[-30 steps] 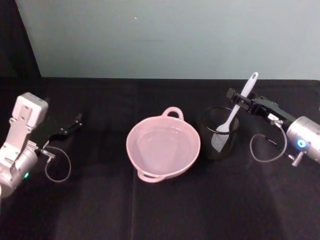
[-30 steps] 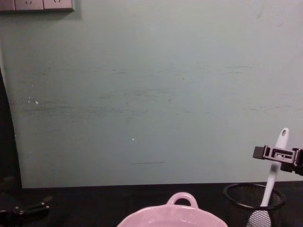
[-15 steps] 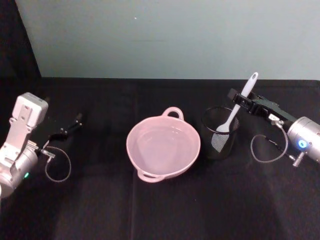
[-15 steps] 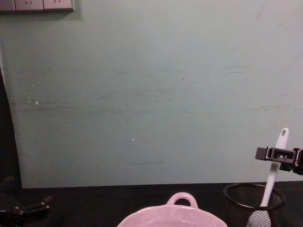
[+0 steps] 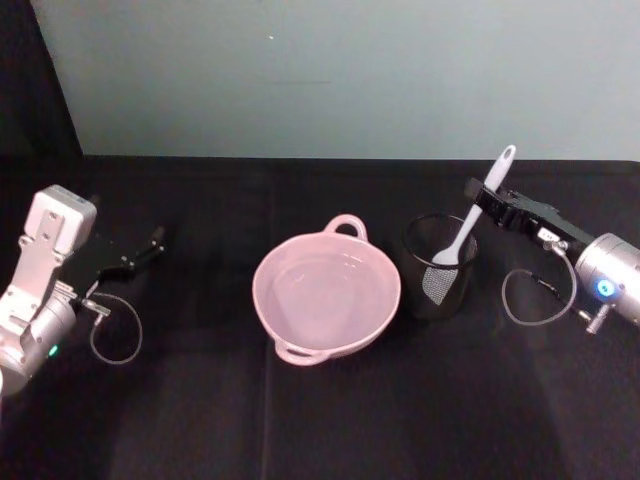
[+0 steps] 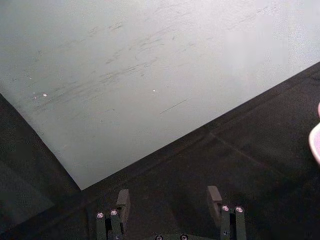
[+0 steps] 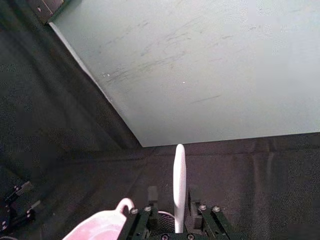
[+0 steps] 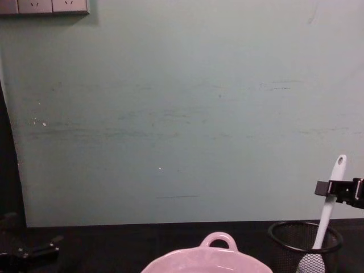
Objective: Use the one hand to pick up the spoon and stir the clear water in the bowl.
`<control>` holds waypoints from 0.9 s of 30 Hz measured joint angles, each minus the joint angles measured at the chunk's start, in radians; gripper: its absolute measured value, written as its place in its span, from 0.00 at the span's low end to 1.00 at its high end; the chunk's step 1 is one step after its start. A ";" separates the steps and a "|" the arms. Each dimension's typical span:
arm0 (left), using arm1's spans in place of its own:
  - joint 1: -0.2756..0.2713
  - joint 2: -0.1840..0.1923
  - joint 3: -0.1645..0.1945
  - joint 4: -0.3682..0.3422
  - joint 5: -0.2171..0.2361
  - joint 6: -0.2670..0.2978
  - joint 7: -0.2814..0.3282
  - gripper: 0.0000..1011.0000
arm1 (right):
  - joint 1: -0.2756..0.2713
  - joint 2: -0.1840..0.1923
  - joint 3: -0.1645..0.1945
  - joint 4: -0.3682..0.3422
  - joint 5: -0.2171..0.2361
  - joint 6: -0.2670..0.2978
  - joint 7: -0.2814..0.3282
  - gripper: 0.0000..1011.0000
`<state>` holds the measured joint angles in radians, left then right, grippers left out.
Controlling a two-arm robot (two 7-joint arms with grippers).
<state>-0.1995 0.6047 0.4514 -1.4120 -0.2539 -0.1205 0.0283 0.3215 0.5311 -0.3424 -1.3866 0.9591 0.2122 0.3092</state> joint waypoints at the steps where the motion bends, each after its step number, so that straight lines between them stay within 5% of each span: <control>1: 0.000 0.000 0.000 0.000 0.000 0.000 0.000 1.00 | 0.000 0.000 0.000 0.000 0.000 0.000 0.000 0.36; 9: 0.000 0.000 0.000 0.000 0.000 0.000 0.000 1.00 | -0.001 0.000 0.000 -0.001 0.001 0.001 0.001 0.12; 18: 0.000 0.000 0.000 0.000 0.000 0.000 0.000 1.00 | -0.001 0.003 -0.002 -0.001 -0.004 -0.002 0.002 0.10; 27: 0.000 0.000 0.000 0.000 0.000 0.000 0.000 1.00 | 0.008 0.064 -0.027 -0.091 -0.130 -0.038 0.012 0.10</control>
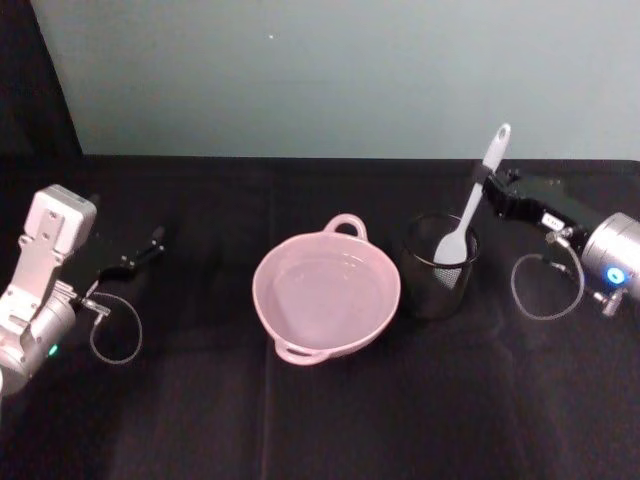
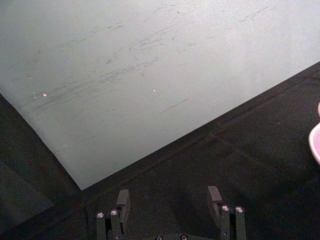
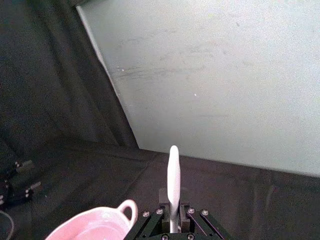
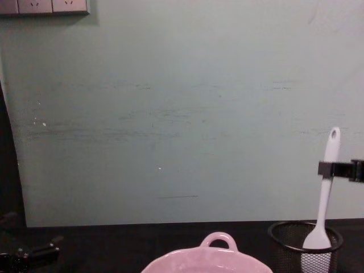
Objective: Use the one hand to pick up the spoon and stir the clear water in the bowl.
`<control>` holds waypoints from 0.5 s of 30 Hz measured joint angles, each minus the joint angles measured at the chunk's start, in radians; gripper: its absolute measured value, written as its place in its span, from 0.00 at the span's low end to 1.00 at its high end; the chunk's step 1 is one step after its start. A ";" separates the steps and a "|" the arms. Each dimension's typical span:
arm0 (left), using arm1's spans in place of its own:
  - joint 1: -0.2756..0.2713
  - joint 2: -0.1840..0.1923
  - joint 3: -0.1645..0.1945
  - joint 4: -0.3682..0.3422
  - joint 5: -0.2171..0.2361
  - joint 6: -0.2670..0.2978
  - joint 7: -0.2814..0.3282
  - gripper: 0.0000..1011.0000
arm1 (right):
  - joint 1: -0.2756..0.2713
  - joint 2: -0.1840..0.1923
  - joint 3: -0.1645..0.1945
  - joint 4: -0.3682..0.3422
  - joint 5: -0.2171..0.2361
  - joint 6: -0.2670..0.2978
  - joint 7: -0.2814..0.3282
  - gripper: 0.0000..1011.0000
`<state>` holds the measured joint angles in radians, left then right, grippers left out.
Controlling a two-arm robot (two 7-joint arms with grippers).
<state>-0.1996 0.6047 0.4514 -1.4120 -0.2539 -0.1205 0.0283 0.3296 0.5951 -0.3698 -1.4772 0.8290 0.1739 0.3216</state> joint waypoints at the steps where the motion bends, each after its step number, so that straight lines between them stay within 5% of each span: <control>1: 0.000 0.000 0.000 0.000 0.000 0.000 0.000 1.00 | 0.002 0.007 0.000 -0.011 -0.010 0.003 -0.002 0.10; 6: 0.000 0.000 0.000 0.000 0.000 0.000 0.000 1.00 | 0.019 0.055 0.004 -0.095 -0.062 0.027 0.002 0.10; 15: 0.000 0.000 0.000 0.000 0.000 0.000 0.000 1.00 | 0.084 0.073 0.019 -0.174 -0.061 0.094 0.050 0.10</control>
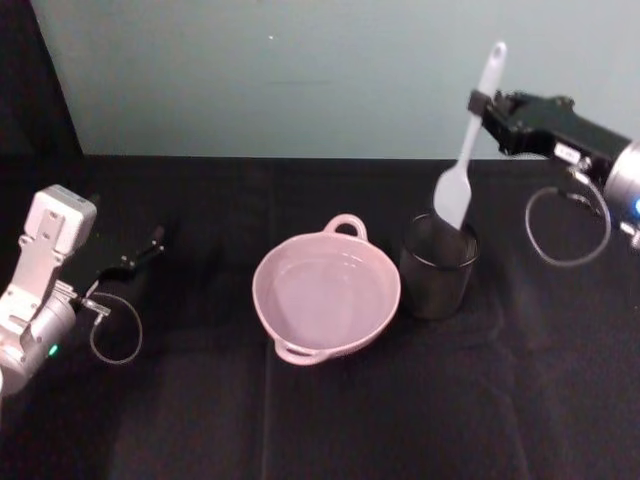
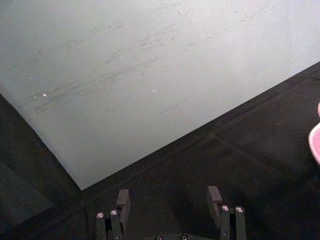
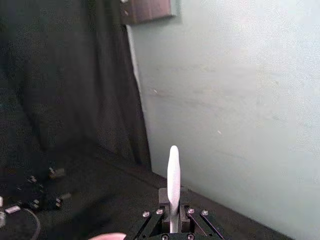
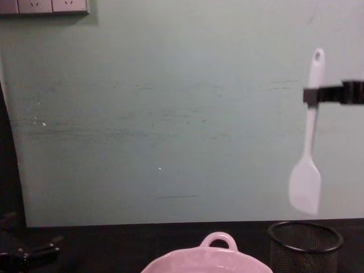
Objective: Use the one hand to pick up the spoon and stir the clear water in the bowl.
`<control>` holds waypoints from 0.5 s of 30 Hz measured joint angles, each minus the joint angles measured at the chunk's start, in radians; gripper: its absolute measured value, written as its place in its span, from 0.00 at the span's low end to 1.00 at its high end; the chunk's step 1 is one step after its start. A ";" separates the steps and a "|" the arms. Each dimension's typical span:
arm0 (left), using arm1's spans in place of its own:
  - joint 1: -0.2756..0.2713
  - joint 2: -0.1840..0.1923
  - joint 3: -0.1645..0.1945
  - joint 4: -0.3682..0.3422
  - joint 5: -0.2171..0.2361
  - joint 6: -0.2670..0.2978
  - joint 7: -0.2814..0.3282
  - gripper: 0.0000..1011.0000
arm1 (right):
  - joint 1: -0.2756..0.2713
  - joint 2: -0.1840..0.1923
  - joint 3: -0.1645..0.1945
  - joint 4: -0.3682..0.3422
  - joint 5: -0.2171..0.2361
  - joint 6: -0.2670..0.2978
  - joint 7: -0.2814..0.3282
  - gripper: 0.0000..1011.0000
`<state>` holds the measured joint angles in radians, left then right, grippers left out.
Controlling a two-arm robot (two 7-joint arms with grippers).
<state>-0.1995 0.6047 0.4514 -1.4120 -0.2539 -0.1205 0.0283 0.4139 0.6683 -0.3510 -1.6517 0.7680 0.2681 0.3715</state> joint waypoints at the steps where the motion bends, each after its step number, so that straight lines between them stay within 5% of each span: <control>1: 0.000 0.000 0.000 0.000 0.000 0.000 0.000 1.00 | 0.006 -0.002 0.000 -0.004 0.003 0.005 0.003 0.10; 12: 0.000 0.000 0.000 0.000 0.000 0.000 0.000 1.00 | 0.063 -0.043 -0.056 -0.063 0.054 0.030 0.046 0.10; 15: 0.000 0.000 0.000 0.000 0.000 0.000 0.000 1.00 | 0.076 -0.070 -0.100 -0.050 0.067 0.022 0.077 0.10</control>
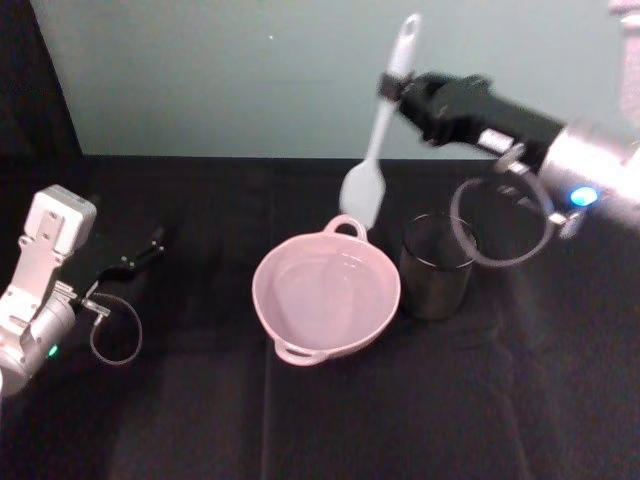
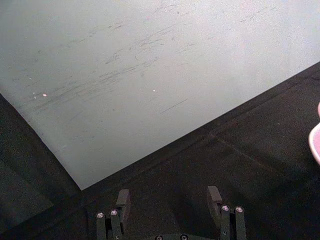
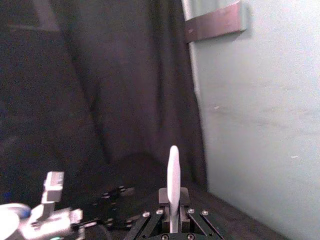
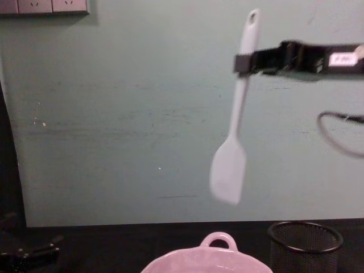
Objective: Use the one hand to pick up the spoon and stir the clear water in the bowl.
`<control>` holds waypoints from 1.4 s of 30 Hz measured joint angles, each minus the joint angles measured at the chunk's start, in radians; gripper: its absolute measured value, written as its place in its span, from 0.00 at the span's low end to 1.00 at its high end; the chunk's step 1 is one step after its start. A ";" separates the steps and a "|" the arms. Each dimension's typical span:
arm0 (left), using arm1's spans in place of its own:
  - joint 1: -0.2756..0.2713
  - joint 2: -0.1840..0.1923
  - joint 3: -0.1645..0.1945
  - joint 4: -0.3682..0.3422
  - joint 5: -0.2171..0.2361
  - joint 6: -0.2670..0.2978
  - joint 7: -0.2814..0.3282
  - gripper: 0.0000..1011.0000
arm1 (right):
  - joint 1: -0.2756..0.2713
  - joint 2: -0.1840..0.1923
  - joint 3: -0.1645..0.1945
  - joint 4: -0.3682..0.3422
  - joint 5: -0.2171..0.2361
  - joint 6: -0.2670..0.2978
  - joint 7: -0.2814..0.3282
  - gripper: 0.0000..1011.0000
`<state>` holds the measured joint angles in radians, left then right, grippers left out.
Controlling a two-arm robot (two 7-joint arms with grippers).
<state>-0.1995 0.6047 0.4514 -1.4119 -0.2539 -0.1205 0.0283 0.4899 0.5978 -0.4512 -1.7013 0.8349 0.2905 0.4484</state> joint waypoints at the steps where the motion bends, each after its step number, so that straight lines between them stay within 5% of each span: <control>1: 0.000 0.000 0.000 0.000 0.000 0.000 0.000 1.00 | 0.004 -0.007 -0.012 0.011 -0.001 -0.005 0.007 0.10; 10: 0.000 0.000 0.000 0.000 0.000 0.000 0.000 1.00 | 0.065 -0.109 -0.148 0.238 -0.144 -0.144 0.070 0.10; 20: 0.000 0.000 0.000 0.000 0.000 0.000 0.000 1.00 | 0.124 -0.196 -0.192 0.470 -0.255 -0.249 0.103 0.10; 34: 0.000 0.000 0.000 0.000 0.000 0.000 0.000 1.00 | 0.060 -0.199 -0.178 0.423 -0.239 -0.201 0.156 0.10; 42: 0.000 0.000 0.000 0.000 0.000 0.000 0.000 1.00 | 0.054 -0.244 -0.170 0.442 -0.243 -0.210 0.151 0.10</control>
<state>-0.1996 0.6047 0.4514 -1.4120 -0.2539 -0.1205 0.0283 0.5437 0.3534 -0.6209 -1.2589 0.5915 0.0807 0.5992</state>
